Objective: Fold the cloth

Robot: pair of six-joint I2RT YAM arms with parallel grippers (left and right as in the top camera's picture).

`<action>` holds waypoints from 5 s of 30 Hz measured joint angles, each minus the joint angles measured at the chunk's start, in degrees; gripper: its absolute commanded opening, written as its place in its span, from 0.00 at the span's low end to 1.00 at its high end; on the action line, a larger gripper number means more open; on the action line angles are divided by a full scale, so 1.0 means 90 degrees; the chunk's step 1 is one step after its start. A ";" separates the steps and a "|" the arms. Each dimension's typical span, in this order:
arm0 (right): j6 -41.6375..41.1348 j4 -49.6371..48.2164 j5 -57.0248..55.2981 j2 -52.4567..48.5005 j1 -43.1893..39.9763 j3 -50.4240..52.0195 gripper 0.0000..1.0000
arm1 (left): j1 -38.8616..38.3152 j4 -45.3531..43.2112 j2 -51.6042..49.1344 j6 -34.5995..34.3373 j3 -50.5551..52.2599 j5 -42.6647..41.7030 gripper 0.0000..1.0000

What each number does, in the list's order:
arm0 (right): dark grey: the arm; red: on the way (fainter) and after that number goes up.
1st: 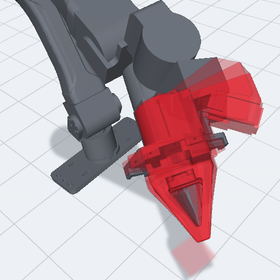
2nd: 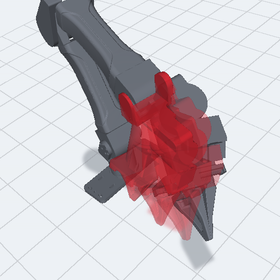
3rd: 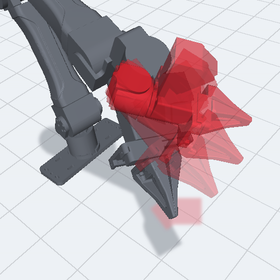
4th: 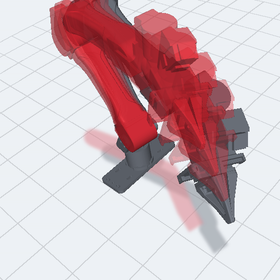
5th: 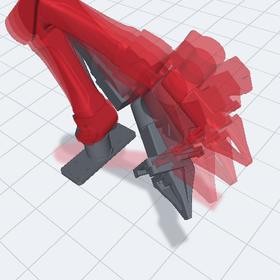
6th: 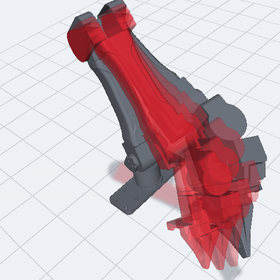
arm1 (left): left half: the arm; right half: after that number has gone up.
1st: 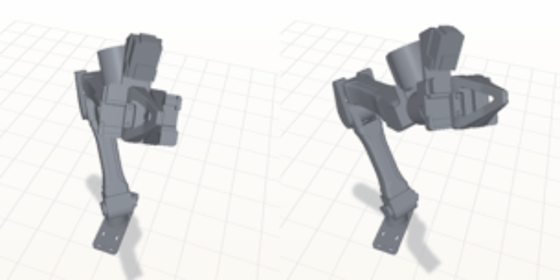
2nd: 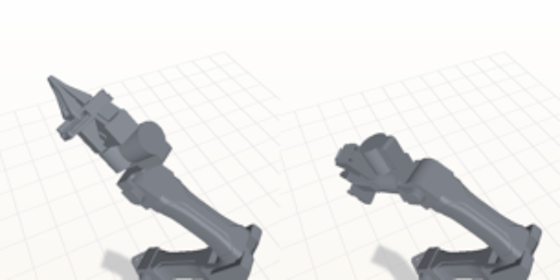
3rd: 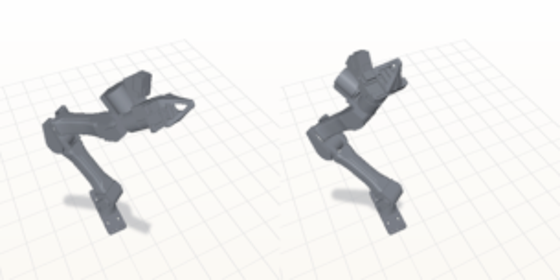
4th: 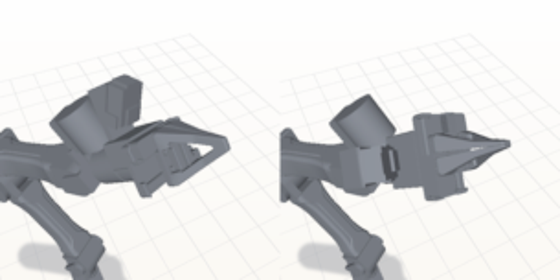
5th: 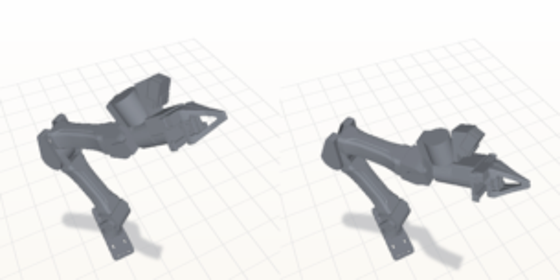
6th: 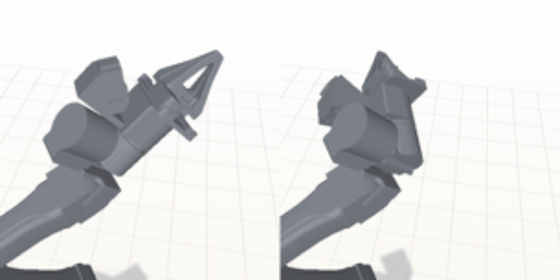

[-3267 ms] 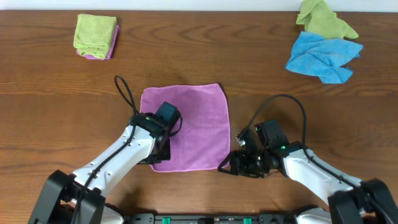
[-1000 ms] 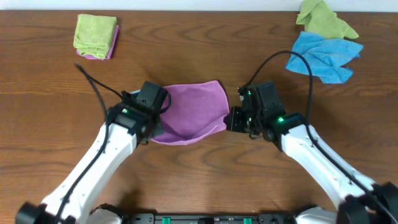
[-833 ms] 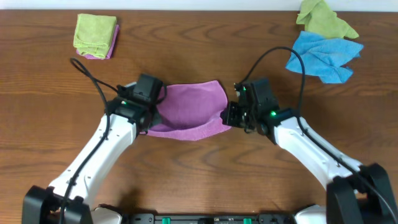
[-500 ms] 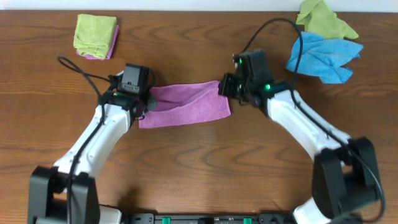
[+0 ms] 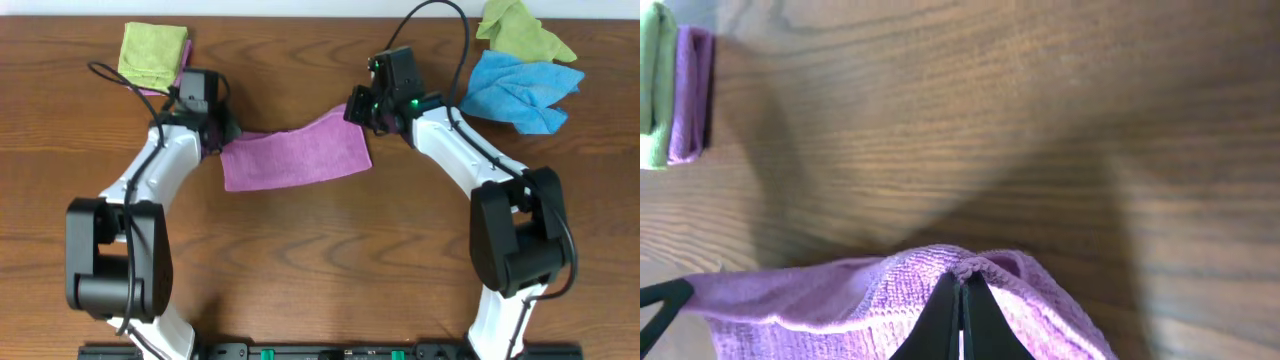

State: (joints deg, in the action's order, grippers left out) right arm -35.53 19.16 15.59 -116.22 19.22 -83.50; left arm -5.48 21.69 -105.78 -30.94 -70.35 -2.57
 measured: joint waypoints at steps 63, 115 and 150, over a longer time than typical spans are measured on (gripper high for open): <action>0.1654 0.2268 -0.1409 -0.0624 0.0517 -0.0656 0.02 | -0.0534 0.2137 0.0061 0.0823 -0.0714 -0.0384 0.06; 0.2674 0.3113 0.1066 0.1632 -0.1156 0.0865 0.99 | -0.1200 -0.0228 0.0073 0.0918 0.1345 0.0588 0.06; 0.1156 -0.0092 0.3215 0.0036 -0.0520 0.2351 0.08 | -0.0760 0.0138 0.0036 0.1003 0.1212 -0.0529 0.06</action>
State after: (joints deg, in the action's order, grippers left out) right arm -25.12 18.33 44.53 -115.90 14.55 -62.35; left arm -12.32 22.94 -105.45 -21.91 -59.44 -7.33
